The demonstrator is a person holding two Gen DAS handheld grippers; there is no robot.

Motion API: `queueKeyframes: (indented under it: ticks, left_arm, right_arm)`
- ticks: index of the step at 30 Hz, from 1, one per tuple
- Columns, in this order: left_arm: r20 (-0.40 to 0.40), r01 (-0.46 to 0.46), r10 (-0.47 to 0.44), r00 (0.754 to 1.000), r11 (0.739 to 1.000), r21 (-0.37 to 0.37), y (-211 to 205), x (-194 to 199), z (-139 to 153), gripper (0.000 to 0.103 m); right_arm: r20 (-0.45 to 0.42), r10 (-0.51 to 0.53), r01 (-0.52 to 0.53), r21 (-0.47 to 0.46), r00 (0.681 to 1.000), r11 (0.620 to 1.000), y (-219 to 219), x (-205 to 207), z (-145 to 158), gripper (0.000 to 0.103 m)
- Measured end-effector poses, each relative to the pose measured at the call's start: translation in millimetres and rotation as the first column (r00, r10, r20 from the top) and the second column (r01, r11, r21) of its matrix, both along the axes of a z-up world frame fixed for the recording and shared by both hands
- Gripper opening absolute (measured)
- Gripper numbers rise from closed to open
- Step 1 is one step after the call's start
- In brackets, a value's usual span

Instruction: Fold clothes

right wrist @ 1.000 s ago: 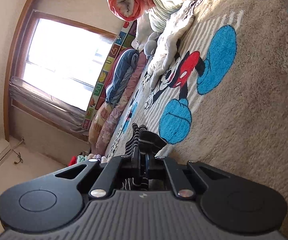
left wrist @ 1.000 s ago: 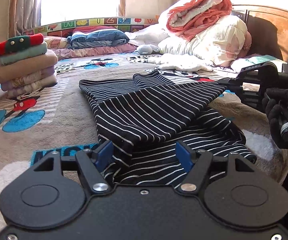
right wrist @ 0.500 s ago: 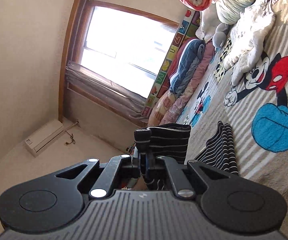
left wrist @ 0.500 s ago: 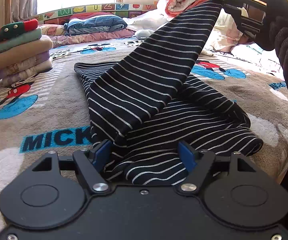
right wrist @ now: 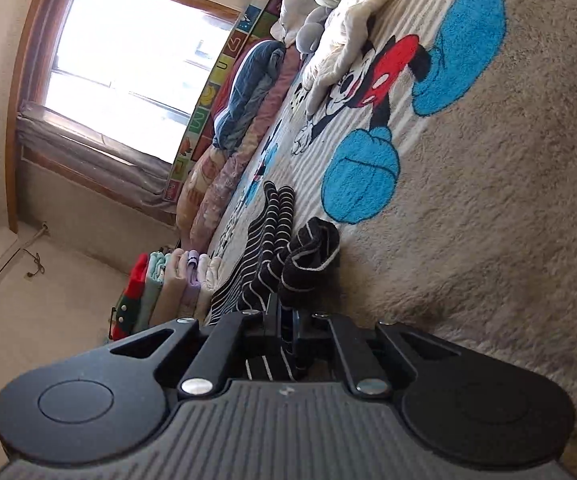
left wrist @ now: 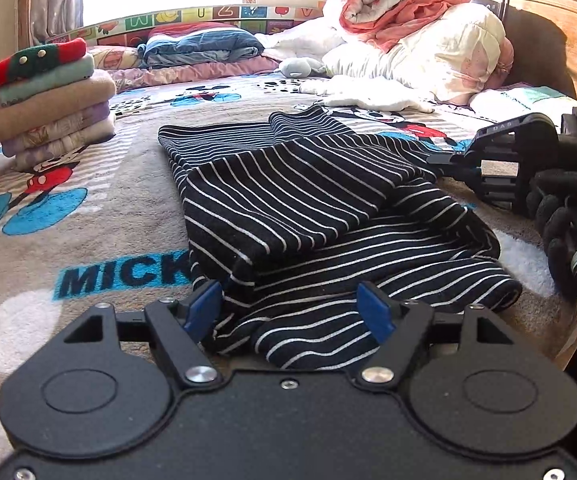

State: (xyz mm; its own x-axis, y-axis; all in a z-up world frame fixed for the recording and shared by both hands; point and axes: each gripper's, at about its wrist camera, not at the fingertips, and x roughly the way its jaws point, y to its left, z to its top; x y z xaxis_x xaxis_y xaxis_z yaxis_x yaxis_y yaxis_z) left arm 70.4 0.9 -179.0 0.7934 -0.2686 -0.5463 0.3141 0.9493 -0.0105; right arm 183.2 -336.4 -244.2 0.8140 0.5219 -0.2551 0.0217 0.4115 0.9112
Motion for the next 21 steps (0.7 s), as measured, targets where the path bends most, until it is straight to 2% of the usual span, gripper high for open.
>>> queueKeyframes:
  ticks: [1, 3, 7, 9, 12, 13, 14, 17, 21]
  left_arm:
    - [0.001, 0.001, -0.001, 1.0, 1.0, -0.031, -0.3, -2.7, 9.9, 0.074]
    - [0.021, 0.025, -0.024, 0.999, 0.999, -0.039, -8.7, -6.4, 27.1, 0.074]
    - [0.064, 0.19, -0.191, 0.979, 0.981, 0.023, -51.1, -7.2, 52.5, 0.074]
    - [0.08, 0.227, -0.23, 0.97, 0.973, 0.05, -70.4, -3.9, 60.5, 0.074]
    - [0.058, 0.129, -0.128, 0.99, 0.992, -0.014, -69.0, 19.1, 76.8, 0.074]
    - [0.043, 0.092, -0.089, 0.995, 0.994, -0.067, -60.8, 28.9, 82.7, 0.074]
    - [0.019, 0.031, -0.029, 0.999, 0.99, -0.136, -45.9, 45.0, 90.6, 0.074]
    - [-0.026, -0.127, 0.125, 0.992, 0.967, -0.22, -8.8, 91.7, 108.7, 0.072]
    - [-0.107, -0.267, 0.25, 0.962, 0.945, -0.187, 32.0, 162.9, 106.4, 0.068]
  right_arm:
    - [0.004, -0.004, 0.004, 0.017, 1.0, 1.0, -1.7, -0.9, -1.0, 0.007]
    - [0.013, -0.012, 0.011, 0.047, 1.0, 0.999, -4.9, -2.9, -2.5, 0.007]
    - [0.049, -0.018, 0.014, 0.084, 0.999, 0.996, -11.0, -4.1, 0.4, 0.007]
    - [0.06, -0.021, 0.015, 0.095, 0.998, 0.995, -14.7, -3.2, 1.8, 0.007]
    - [0.046, -0.029, 0.023, 0.12, 0.999, 0.993, -21.3, -2.3, -0.2, 0.007]
    - [0.04, -0.029, 0.024, 0.126, 0.999, 0.992, -21.7, -2.2, -1.2, 0.007]
    - [0.035, -0.027, 0.022, 0.128, 0.999, 0.992, -21.3, -2.4, -1.8, 0.007]
    - [0.026, -0.003, 0.0, 0.099, 1.0, 0.995, -16.6, -2.2, -1.2, 0.009]
    - [0.051, -0.003, -0.002, 0.104, 0.999, 0.995, -17.0, -3.6, 1.0, 0.009]
